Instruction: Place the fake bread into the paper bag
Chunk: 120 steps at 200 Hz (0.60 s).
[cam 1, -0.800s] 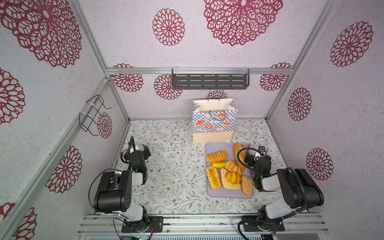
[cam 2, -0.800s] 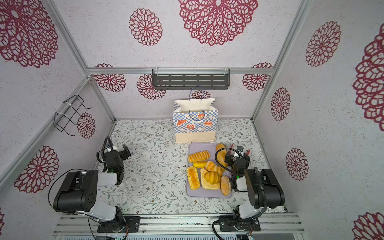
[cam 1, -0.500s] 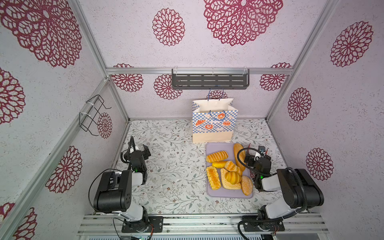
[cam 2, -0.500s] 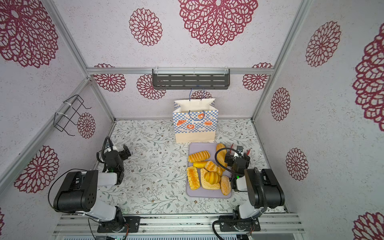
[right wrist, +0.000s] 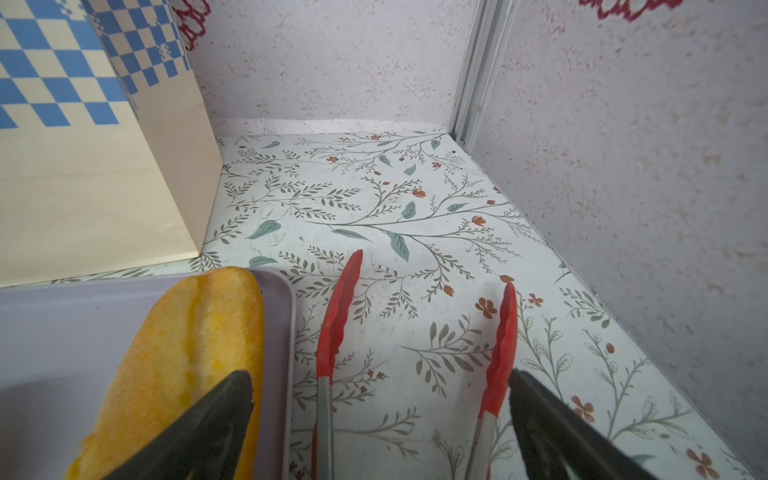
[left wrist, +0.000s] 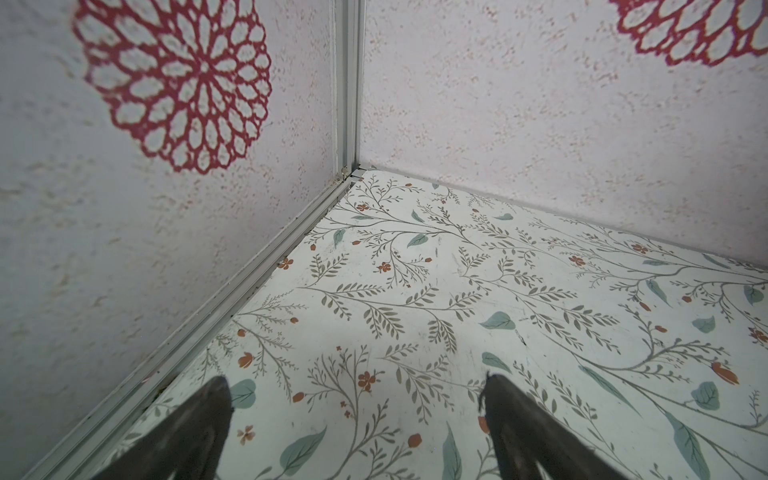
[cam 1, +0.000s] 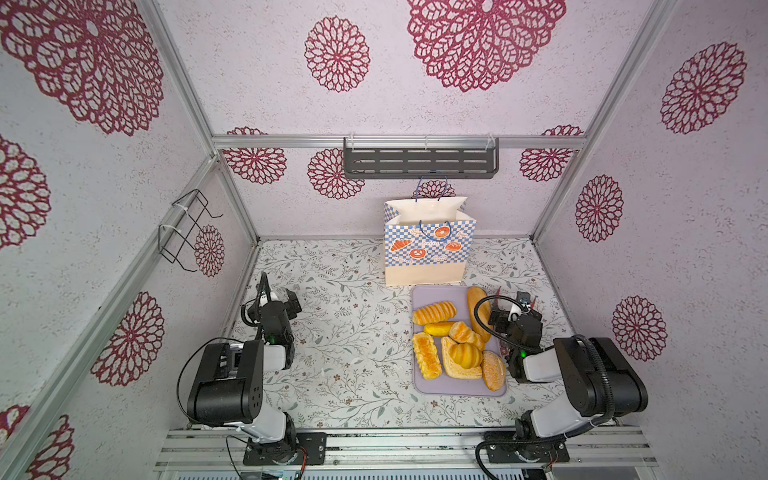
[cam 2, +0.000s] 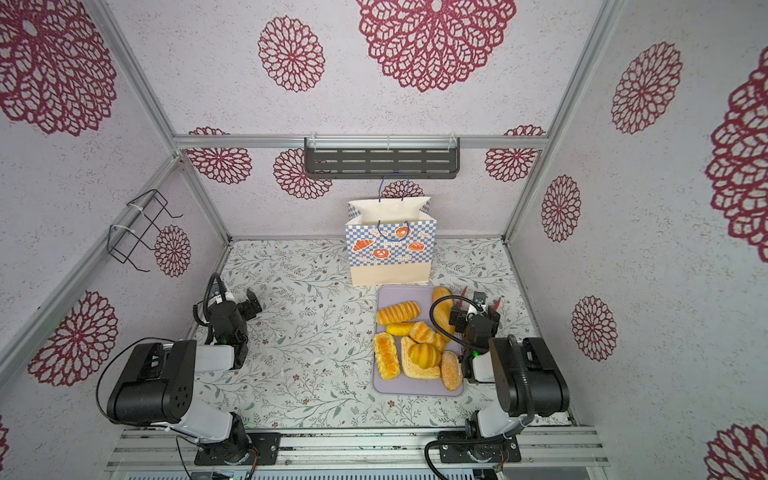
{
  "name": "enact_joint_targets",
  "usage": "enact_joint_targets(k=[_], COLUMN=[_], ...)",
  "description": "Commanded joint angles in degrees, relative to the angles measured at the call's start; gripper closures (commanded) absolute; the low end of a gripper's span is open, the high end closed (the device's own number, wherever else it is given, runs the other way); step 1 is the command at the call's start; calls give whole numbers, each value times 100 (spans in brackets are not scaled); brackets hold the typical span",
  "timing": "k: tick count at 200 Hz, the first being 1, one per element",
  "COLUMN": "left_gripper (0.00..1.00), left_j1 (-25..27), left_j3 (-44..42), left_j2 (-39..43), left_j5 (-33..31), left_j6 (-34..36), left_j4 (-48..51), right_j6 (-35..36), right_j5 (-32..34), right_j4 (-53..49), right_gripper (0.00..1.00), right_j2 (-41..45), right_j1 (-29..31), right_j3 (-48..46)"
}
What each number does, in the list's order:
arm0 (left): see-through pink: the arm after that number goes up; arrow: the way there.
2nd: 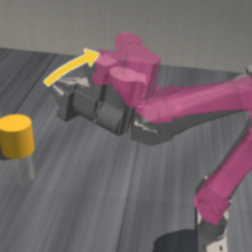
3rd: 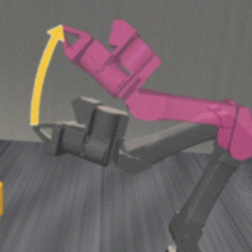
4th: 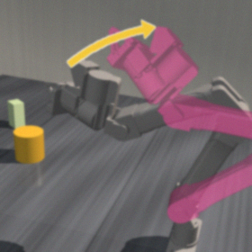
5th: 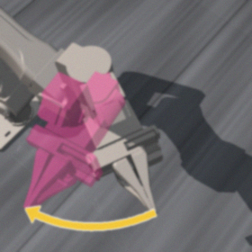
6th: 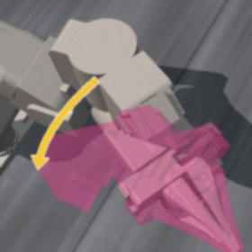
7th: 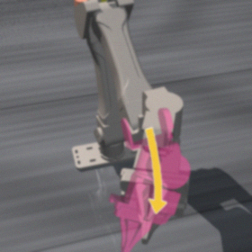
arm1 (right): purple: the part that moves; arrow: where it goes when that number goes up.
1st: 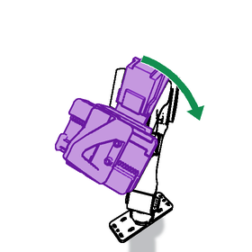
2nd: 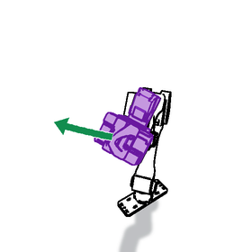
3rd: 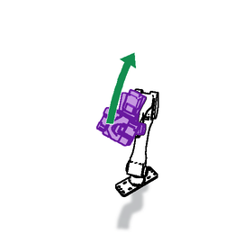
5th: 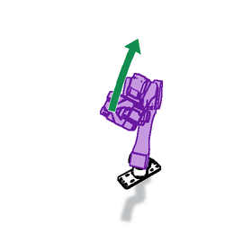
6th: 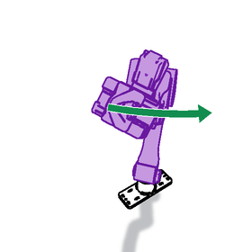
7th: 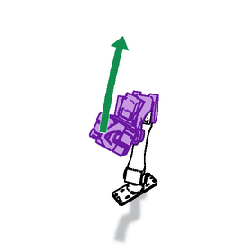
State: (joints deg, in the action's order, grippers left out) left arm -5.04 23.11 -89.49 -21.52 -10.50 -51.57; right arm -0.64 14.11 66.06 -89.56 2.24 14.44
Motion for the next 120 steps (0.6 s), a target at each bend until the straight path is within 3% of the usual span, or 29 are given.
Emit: enact_joint_targets(k=[1, 88, 100, 120], left_gripper=[3, 3, 3, 3], left_j1=[-32, -25, 19, 38], left_j3=[51, 1, 95, 788], left_j2=[20, 108, 490, 1136], left_j5=[42, -63, -236, -456], left_j6=[116, 131, 84, -170], left_j4=[-54, -117, 413, 2332], right_j6=[-74, -149, -219, -436], right_j5=[-44, 102, 344, 669], right_j4=[232, 33, -502, -1876], right_gripper=[1, 1, 1, 1], right_j2=[159, 313, 704, 1530], right_j1=[-22, -22, -26, -23], right_j3=[38, 80, 166, 536])
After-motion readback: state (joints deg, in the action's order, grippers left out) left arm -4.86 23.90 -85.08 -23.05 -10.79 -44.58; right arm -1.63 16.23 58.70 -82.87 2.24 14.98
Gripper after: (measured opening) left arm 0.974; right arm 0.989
